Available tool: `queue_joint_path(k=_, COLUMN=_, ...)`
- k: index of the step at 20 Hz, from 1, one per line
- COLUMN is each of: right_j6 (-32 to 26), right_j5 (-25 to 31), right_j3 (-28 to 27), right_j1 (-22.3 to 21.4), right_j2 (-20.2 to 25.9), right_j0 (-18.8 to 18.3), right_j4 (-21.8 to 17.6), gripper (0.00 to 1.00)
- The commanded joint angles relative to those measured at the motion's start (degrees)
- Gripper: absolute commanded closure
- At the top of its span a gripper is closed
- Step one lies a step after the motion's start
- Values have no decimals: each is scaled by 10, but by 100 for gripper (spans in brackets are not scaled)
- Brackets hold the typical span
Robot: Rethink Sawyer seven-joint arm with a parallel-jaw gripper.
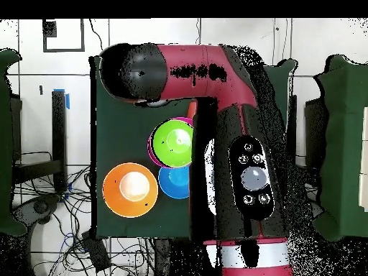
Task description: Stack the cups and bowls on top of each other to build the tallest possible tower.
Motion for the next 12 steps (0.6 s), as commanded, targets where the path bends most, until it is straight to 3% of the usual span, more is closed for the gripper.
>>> queue_joint_path(k=1, right_j6=41, right_j5=4, right_j3=36, right_j1=36, right_j2=8, right_j0=4, right_j4=-6, gripper=0)
queue_joint_path(k=12, right_j6=33, right_j5=7, right_j3=20, right_j1=44, right_j2=9, right_j0=7, right_j4=-13, gripper=0)
